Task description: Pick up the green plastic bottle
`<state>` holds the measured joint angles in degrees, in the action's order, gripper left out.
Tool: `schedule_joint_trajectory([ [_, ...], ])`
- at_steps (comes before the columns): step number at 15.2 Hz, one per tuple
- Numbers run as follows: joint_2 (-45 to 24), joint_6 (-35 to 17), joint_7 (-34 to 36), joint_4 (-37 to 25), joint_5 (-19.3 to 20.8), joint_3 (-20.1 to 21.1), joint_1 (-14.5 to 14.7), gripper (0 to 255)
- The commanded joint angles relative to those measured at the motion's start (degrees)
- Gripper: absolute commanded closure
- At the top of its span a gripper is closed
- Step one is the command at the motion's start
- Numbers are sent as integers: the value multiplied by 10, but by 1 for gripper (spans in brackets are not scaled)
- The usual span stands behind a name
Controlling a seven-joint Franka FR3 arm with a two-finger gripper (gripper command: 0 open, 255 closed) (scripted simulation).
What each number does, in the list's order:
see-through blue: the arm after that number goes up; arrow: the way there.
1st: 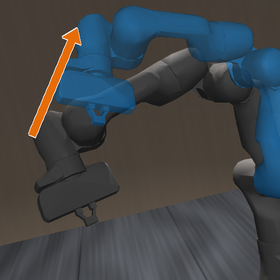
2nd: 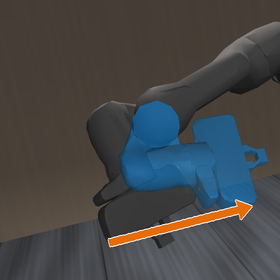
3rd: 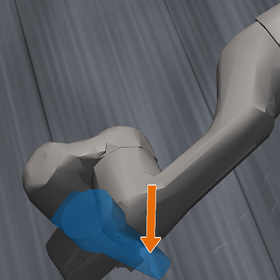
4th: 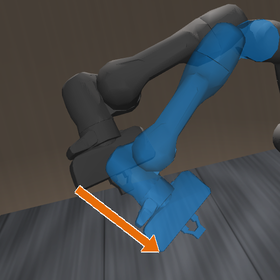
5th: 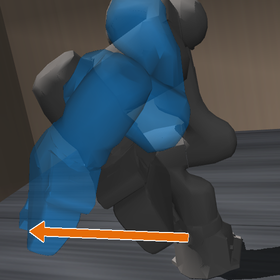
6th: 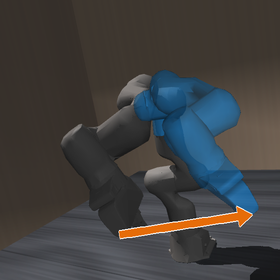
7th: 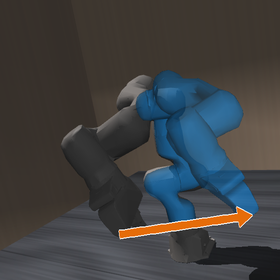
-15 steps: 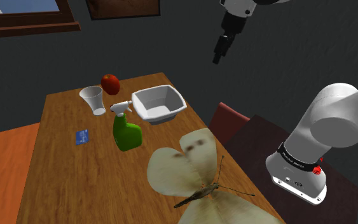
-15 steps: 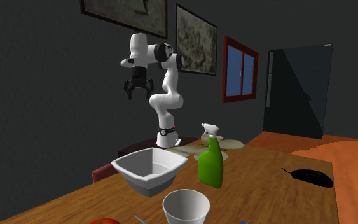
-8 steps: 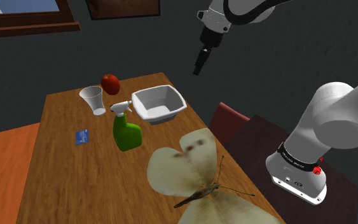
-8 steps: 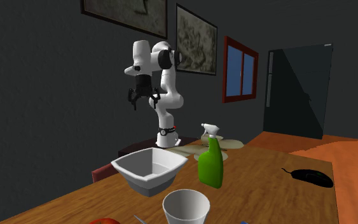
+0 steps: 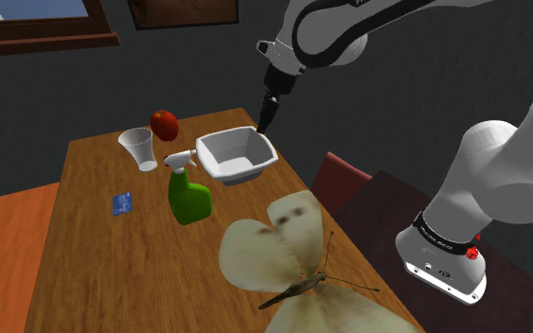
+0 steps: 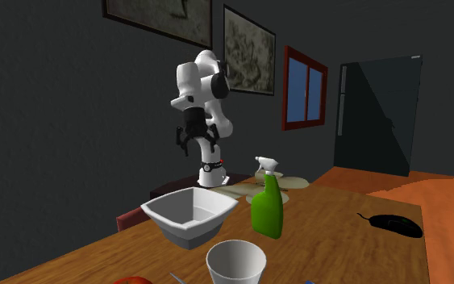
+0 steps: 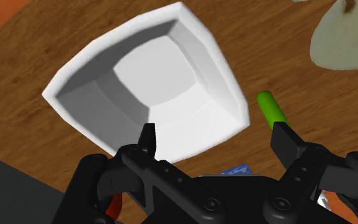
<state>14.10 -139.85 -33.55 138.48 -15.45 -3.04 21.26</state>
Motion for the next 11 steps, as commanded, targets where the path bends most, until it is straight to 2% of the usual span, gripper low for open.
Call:
schedule_joint_trajectory([
  [1, -27, -24, -38, -9, -26, 0, 19, 0],
  [6, -101, -73, -133, -46, -96, 11, 62, 0],
  [11, -170, -107, -231, -91, -167, 35, 91, 0],
])
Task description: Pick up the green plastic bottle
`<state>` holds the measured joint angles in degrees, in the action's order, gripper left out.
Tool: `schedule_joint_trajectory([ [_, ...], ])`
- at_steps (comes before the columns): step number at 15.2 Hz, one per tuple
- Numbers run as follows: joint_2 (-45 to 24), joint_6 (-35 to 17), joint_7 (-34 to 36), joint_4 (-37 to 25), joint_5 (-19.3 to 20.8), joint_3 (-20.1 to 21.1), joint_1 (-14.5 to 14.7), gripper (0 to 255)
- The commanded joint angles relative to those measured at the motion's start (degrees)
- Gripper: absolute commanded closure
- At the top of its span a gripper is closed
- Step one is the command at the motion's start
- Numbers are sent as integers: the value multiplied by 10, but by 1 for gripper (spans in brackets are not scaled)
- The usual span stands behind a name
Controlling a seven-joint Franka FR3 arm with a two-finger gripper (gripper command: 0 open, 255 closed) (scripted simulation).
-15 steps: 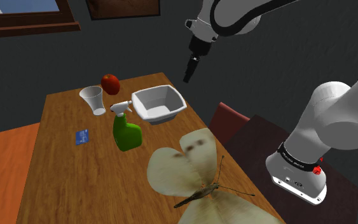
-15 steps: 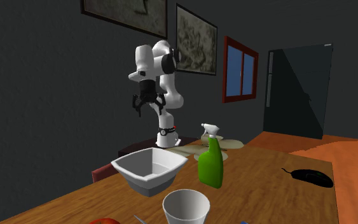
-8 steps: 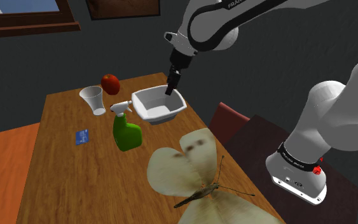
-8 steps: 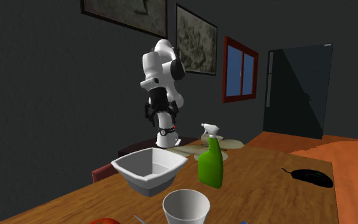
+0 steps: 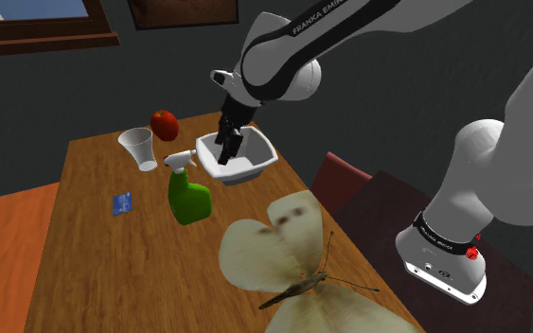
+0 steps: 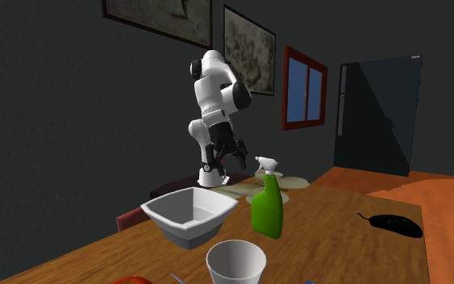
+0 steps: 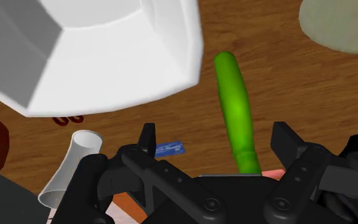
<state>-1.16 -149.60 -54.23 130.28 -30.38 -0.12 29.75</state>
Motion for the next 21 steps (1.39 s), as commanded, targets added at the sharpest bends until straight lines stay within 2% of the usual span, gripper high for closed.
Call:
schedule_joint_trajectory([
  [1, -30, -16, -43, -19, -31, 12, 10, 0],
  [6, -93, -38, -132, -68, -85, 49, 25, 0],
  [15, -134, -79, -184, -64, -133, 65, 17, 0],
  [16, -134, -79, -184, -64, -133, 65, 17, 255],
  [21, -134, -78, -184, -65, -133, 65, 17, 255],
])
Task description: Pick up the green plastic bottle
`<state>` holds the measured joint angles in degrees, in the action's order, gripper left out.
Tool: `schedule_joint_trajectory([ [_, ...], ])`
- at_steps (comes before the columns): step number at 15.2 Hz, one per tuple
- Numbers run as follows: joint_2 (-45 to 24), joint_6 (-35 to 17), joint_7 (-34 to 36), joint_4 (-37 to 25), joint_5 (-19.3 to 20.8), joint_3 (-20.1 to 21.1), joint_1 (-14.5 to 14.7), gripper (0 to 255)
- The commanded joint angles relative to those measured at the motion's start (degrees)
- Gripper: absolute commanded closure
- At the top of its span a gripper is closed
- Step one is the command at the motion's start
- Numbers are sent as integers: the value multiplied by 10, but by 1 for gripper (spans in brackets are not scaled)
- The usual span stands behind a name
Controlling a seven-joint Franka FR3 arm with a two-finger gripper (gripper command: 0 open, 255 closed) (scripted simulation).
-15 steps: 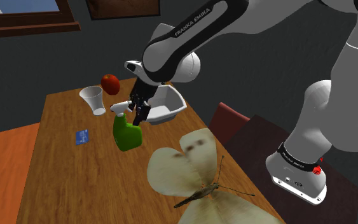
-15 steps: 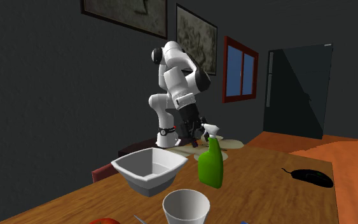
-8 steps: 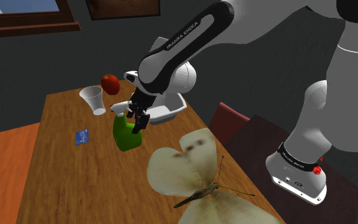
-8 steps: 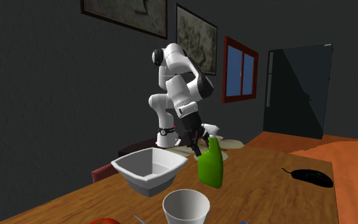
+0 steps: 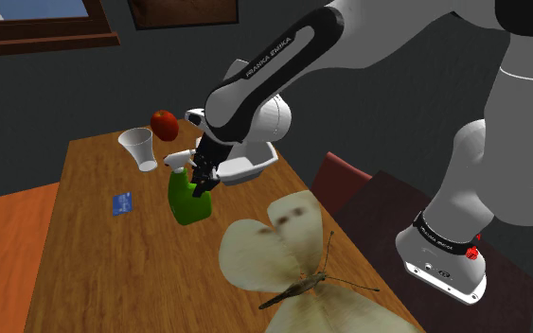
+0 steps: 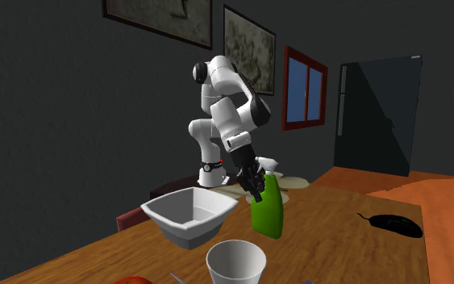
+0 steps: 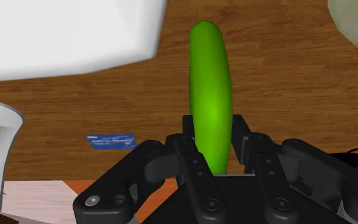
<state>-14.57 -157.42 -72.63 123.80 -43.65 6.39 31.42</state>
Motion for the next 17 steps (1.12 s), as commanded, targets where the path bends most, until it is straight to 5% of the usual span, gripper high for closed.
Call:
schedule_joint_trajectory([
  [1, 0, 0, 0, 0, 0, 0, 0, 255],
  [17, 68, 71, 86, -10, 78, -25, 11, 255],
])
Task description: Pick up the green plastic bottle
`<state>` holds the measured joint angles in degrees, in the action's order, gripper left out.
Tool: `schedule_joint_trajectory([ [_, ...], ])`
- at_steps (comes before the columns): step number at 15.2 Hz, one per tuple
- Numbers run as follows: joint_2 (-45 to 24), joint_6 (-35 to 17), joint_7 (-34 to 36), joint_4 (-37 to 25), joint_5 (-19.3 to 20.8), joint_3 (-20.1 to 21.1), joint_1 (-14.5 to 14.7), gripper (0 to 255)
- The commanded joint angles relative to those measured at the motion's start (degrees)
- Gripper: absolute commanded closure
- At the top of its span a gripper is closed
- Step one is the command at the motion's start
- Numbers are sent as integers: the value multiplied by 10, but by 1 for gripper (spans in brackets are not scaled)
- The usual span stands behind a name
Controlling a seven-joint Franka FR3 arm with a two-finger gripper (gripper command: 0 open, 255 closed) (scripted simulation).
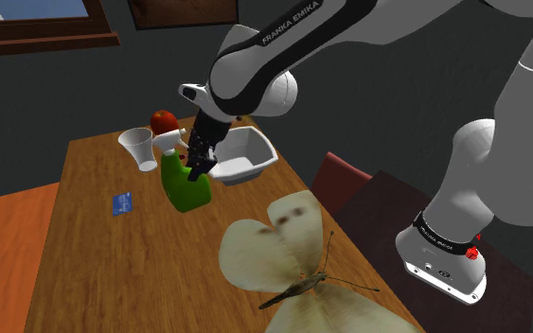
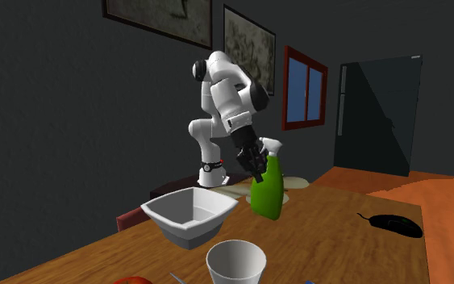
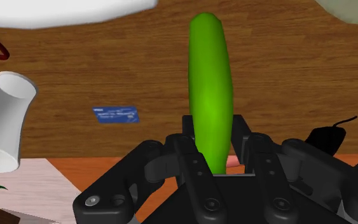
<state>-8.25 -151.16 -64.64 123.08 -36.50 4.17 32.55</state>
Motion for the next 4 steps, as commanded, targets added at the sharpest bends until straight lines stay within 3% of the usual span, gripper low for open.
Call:
schedule_joint_trajectory([
  [1, 10, 14, 12, -5, 12, -4, 0, 255],
  [4, 15, 21, 18, -7, 18, -5, 0, 255],
])
